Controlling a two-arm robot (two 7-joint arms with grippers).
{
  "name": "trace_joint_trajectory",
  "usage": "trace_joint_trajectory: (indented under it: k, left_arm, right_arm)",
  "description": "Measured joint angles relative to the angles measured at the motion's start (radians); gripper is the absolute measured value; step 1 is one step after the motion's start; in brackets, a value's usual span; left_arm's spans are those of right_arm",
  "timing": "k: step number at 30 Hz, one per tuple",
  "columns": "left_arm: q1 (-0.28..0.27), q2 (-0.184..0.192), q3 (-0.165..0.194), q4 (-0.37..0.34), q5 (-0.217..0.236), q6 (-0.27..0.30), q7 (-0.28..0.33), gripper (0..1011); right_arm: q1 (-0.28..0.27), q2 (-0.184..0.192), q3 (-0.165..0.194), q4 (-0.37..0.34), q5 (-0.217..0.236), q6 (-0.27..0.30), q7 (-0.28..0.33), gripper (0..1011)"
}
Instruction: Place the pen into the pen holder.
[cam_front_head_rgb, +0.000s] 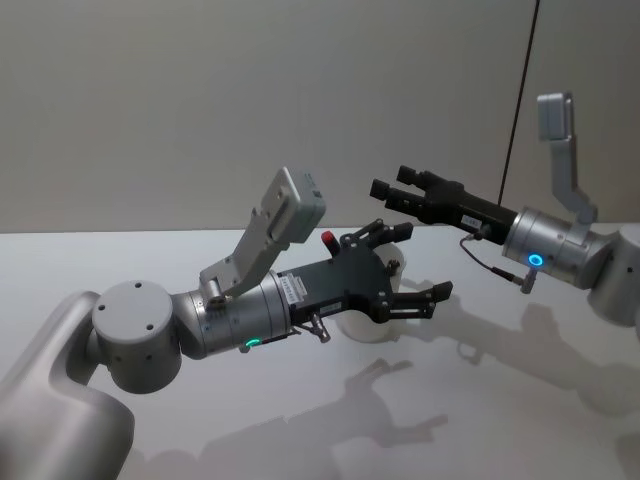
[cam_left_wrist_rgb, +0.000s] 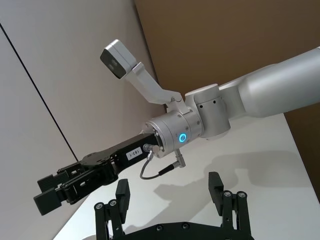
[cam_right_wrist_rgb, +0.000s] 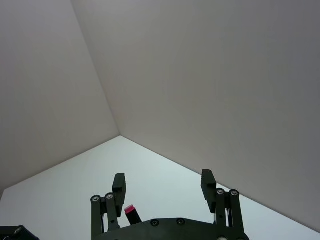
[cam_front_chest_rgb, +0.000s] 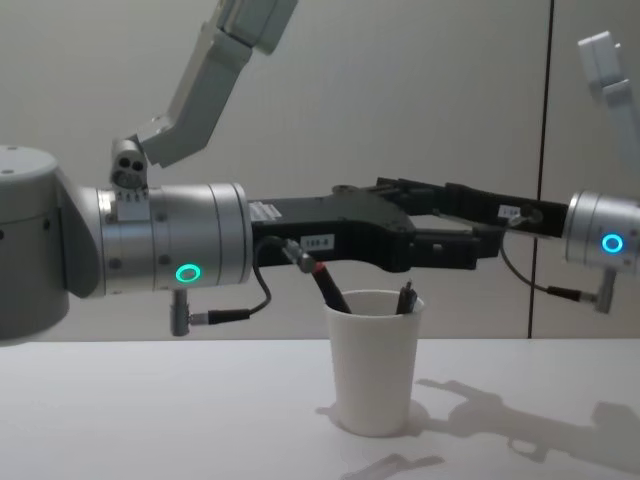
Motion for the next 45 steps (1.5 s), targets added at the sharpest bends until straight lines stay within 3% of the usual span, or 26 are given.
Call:
trace_joint_trajectory:
  k: [4,9,22,35,45]
  left_arm:
    - [0.000,0.000,0.000,0.000,0.000,0.000,0.000,1004]
    - [0.000,0.000,0.000,0.000,0.000,0.000,0.000,1004]
    - [0.000,0.000,0.000,0.000,0.000,0.000,0.000,1004]
    - [0.000,0.000,0.000,0.000,0.000,0.000,0.000,1004]
    - [0.000,0.000,0.000,0.000,0.000,0.000,0.000,1004]
  right_arm:
    - [-0.018,0.013,0.010,-0.040,-0.005,0.014,-0.010,1001]
    - [-0.047,0.033,0.024,-0.102,-0.008,0.035,-0.023,1001]
    - [-0.175,0.107,0.066,-0.353,0.001,0.105,-0.083,1002]
    - [-0.342,0.197,0.108,-0.631,0.043,0.157,-0.179,1001]
    - [-0.447,0.255,0.136,-0.773,0.078,0.167,-0.254,1001]
